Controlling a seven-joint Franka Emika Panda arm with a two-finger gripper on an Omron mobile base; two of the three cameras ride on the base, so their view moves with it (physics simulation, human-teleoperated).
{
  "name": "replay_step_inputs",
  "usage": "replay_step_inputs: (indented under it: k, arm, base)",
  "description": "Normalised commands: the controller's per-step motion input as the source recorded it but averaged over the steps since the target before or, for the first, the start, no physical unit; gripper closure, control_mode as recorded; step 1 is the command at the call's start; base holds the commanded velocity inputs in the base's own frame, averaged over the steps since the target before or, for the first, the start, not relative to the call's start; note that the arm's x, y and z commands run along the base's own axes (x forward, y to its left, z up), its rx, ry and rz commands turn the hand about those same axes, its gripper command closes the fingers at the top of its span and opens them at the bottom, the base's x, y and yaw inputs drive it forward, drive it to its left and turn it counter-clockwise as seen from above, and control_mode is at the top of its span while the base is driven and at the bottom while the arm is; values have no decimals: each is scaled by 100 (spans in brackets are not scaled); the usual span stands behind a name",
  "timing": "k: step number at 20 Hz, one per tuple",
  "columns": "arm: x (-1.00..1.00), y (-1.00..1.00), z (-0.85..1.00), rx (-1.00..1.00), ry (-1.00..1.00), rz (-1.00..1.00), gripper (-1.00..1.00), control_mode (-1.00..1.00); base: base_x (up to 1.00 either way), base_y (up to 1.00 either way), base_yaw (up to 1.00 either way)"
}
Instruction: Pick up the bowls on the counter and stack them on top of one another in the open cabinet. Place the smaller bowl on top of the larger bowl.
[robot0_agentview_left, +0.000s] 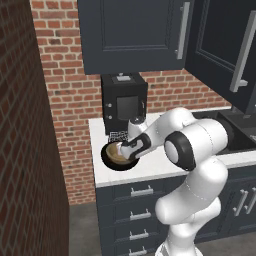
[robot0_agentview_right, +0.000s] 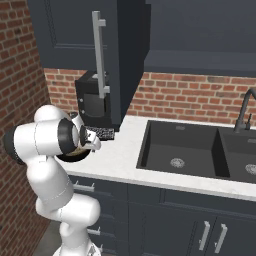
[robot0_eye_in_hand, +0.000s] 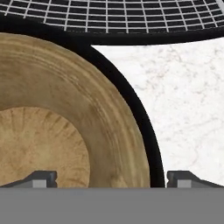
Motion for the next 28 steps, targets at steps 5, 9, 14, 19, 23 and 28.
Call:
replay_step_inputs:
  k: [5,9,14,19,23,28]
  arm:
    - [0,0,0,0,-2,4,-100,-100]
    - [-1,0,0,0,0,3,-100,-100]
    - [-2,0,0,0,0,0,100,-100]
    - [-1,0,0,0,0,0,100,-100]
    - [0,0,0,0,0,0,100,-100]
    - [0,0,11,-1,0,0,100,-100]
  base:
    - [0,0,0]
    - [0,0,0]
    - [0,0,0]
    - [0,0,0]
    - [0,0,0]
    - [0,0,0]
